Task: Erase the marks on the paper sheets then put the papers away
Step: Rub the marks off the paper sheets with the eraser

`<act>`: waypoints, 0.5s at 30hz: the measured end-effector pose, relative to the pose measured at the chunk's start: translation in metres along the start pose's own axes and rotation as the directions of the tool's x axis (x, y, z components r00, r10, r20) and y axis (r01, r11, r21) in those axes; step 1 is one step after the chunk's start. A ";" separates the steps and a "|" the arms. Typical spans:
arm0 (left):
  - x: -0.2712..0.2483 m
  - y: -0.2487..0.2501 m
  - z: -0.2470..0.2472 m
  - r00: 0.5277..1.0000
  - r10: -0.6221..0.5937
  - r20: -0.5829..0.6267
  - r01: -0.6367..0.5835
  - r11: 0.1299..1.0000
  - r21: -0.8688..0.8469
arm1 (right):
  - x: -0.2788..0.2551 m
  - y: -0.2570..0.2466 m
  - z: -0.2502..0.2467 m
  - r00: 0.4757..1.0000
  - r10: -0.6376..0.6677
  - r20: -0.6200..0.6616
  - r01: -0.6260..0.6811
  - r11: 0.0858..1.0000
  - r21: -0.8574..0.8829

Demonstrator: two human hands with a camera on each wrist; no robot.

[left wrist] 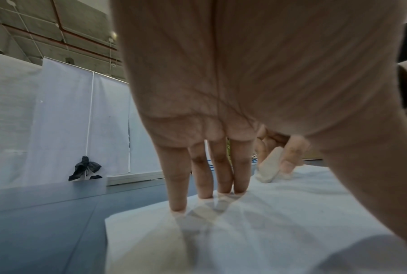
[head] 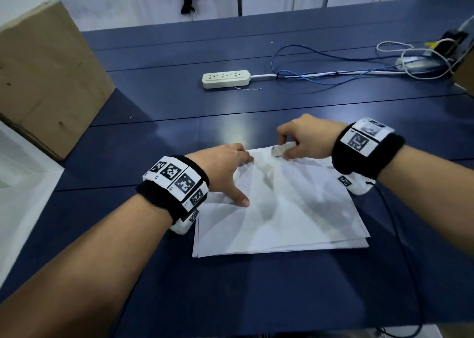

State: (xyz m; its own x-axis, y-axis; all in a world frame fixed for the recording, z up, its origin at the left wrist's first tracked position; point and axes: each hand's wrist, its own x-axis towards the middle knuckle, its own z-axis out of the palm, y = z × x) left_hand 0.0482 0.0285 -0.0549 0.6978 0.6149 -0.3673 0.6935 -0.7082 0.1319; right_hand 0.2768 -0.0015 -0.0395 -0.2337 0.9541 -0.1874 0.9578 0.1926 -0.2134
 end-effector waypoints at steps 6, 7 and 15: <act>0.001 0.001 0.004 0.999 -0.039 -0.010 0.040 0.998 0.045 | -0.026 -0.004 0.008 0.906 -0.141 0.400 0.069 0.980 0.189; 0.002 0.003 0.004 0.998 -0.053 -0.017 0.054 0.996 0.066 | -0.022 -0.003 0.008 0.922 -0.135 0.364 0.068 0.979 0.191; 0.008 0.011 -0.001 0.996 -0.080 -0.028 0.082 0.994 0.076 | -0.010 0.005 0.005 0.989 -0.079 0.127 0.061 0.988 0.140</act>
State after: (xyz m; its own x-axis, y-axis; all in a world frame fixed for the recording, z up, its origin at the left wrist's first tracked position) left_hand 0.0614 0.0263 -0.0556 0.6451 0.6791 -0.3504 0.7327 -0.6799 0.0312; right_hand 0.2830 -0.0115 -0.0429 -0.3279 0.8990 -0.2903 0.9089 0.2164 -0.3565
